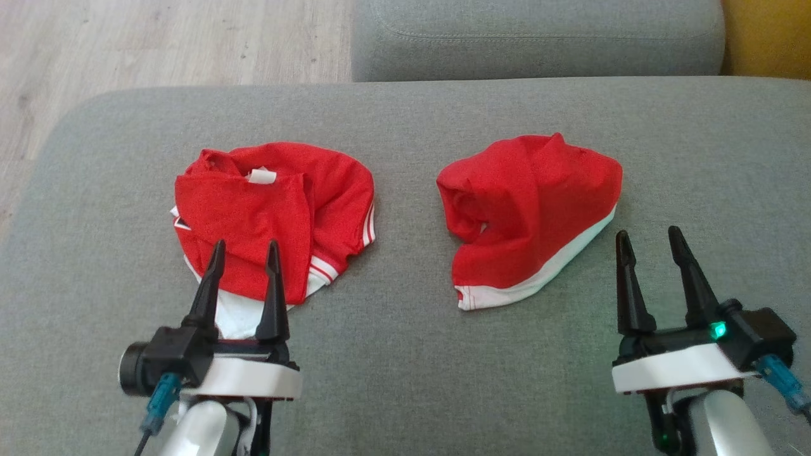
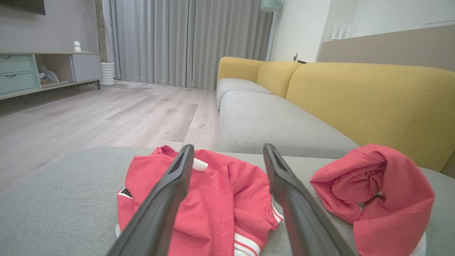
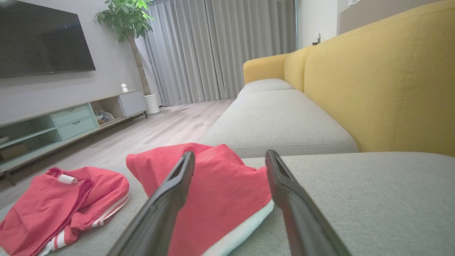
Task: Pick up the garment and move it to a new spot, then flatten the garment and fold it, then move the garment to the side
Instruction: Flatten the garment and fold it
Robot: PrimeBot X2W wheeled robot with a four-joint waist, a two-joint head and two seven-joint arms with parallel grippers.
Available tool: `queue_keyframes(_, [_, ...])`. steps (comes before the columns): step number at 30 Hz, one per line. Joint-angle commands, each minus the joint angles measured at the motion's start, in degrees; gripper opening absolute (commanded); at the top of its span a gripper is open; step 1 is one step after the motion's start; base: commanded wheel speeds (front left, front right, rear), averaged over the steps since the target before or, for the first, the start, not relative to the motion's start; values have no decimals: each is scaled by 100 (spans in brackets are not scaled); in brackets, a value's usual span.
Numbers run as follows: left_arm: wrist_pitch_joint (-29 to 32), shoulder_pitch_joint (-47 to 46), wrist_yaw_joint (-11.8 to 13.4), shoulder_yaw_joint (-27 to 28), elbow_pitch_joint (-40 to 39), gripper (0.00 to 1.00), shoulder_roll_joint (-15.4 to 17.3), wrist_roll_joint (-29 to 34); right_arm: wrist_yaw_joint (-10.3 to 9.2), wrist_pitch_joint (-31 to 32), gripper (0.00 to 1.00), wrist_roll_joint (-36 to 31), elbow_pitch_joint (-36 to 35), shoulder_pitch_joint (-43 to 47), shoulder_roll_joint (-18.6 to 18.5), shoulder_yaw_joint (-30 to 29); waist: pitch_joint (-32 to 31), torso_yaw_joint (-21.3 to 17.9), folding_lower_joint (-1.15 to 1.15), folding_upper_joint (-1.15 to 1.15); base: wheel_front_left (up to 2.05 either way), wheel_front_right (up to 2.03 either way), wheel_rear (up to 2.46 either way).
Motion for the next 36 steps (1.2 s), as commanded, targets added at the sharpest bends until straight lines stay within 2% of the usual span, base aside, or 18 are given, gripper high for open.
queue_keyframes(1, [-54, -240, -87, 315, -123, 100, -48, 92, 44, -37, 100, -80, -166, -147, -31, 190, 5, 17, 0, 0, 0, 0, 0])
queue_keyframes(5, [-54, -204, -254, 477, -54, 100, -217, 199, 44, -37, 100, -166, -22, -196, -31, 425, 22, 58, 0, 0, 0, 0, 0])
queue_keyframes(10, [-54, -195, -485, 691, 70, 100, -417, 400, 44, 81, 100, -415, 520, -436, -31, 872, 98, 187, 0, 0, 0, 0, 0])
queue_keyframes(19, [-54, -196, -821, 799, 246, 100, -698, 690, 44, 1029, 100, -680, 1609, -999, -31, 1636, 251, 531, 0, 0, 0, 0, 0])
queue_keyframes(29, [-54, -252, -983, 665, 349, 100, -828, 787, 44, 1582, 100, -947, 2549, -1385, -31, 1533, 428, 907, 0, 0, 0, 0, 0])
queue_keyframes(36, [-54, -301, -916, 610, 319, 100, -836, 661, 44, 1848, 100, -945, 2882, -1437, -31, 1431, 502, 965, 0, 0, 0, 0, 0])
